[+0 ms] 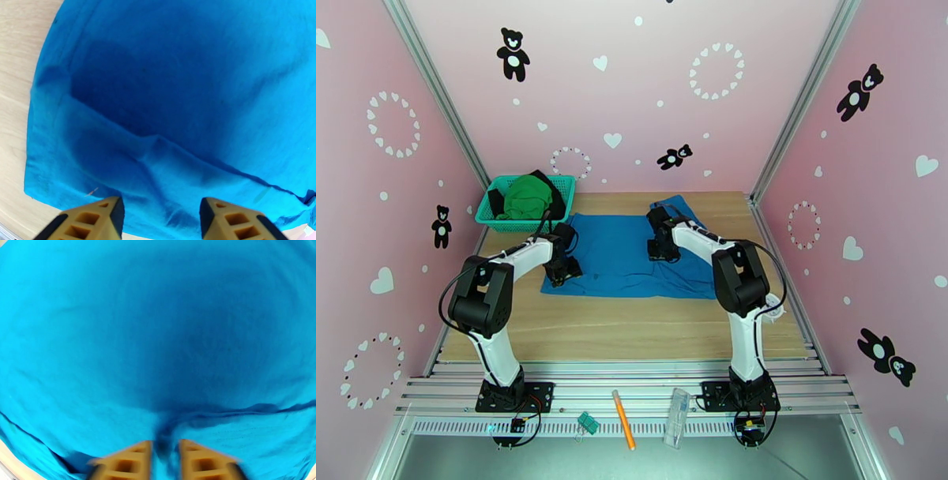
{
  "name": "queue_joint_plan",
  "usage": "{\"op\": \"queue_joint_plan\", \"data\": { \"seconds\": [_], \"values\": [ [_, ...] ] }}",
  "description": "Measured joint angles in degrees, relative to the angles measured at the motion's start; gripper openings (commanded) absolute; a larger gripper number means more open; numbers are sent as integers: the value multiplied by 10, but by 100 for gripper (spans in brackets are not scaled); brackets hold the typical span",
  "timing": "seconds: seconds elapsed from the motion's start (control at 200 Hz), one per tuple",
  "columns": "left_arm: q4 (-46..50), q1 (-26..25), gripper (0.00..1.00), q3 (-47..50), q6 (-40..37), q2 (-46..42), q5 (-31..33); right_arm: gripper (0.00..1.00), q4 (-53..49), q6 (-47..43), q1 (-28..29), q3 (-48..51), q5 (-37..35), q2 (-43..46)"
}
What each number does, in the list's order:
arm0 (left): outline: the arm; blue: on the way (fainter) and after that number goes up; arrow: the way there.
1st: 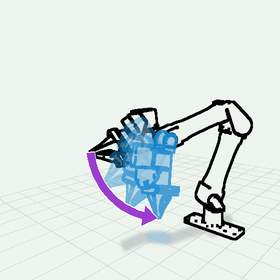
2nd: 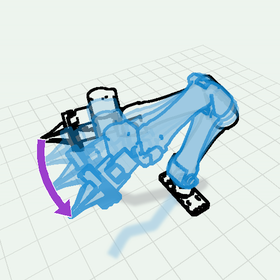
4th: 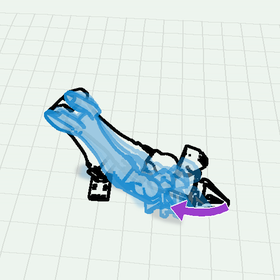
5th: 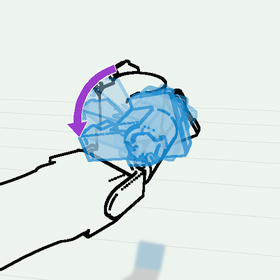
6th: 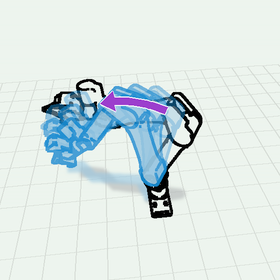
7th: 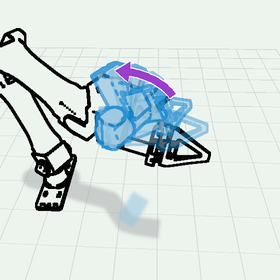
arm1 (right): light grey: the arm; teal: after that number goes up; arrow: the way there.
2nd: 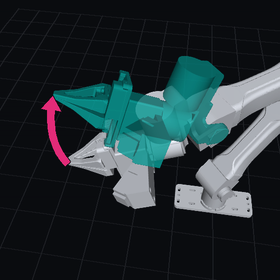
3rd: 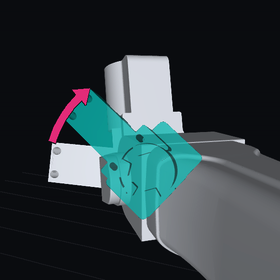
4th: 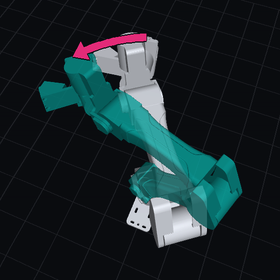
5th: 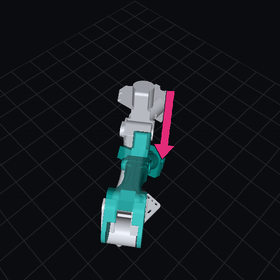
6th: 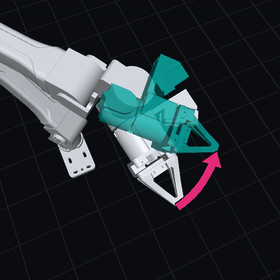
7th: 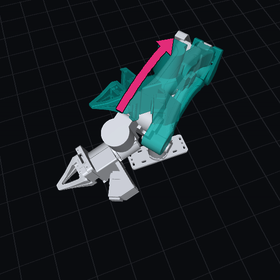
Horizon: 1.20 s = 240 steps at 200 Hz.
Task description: Fold and stack the mixed laundry pile
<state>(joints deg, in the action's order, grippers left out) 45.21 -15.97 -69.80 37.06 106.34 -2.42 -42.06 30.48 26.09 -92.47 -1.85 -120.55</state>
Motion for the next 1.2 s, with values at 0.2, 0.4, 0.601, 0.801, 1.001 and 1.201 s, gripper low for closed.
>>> {"op": "queue_joint_plan", "data": {
  "seconds": [0.2,0.4,0.601,0.801,1.001,1.201],
  "values": [
    [-8,0,57,20,0,-1,0,49,-9,-4,0,81,-31,85],
    [-11,0,52,23,3,-1,3,23,1,25,-1,240,-46,244],
    [-15,0,53,27,11,0,9,11,53,65,-26,357,-32,241],
    [-23,-2,54,33,20,1,13,11,102,110,-41,402,-42,255],
    [-43,-5,54,56,27,-3,19,13,151,151,-40,477,-61,317],
    [-108,-21,54,114,37,-40,47,14,145,180,-31,535,-78,378]
  ]
}}
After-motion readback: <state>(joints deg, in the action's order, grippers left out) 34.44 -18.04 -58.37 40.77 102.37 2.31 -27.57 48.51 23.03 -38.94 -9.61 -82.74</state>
